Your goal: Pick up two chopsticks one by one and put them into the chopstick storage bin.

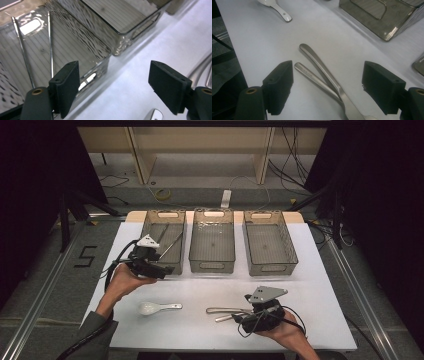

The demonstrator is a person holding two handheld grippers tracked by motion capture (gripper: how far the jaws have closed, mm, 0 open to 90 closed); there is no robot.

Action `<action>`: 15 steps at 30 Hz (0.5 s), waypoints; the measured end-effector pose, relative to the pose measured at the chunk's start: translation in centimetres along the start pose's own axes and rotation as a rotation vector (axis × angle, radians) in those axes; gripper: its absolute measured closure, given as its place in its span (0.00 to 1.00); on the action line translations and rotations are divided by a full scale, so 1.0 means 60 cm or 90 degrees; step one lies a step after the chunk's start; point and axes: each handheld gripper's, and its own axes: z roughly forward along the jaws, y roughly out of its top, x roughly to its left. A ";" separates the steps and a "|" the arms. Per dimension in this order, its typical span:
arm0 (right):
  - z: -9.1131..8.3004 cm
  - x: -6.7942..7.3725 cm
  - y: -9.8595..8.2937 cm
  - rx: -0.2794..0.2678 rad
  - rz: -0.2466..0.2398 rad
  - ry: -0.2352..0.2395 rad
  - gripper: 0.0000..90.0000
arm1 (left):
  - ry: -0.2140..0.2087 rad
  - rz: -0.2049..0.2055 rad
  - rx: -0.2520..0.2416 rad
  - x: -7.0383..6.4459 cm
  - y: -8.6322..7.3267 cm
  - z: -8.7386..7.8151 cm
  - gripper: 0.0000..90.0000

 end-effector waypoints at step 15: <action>-0.010 -0.004 -0.006 -0.025 0.017 -0.004 0.29 | -0.024 0.012 0.012 -0.021 -0.023 0.006 0.22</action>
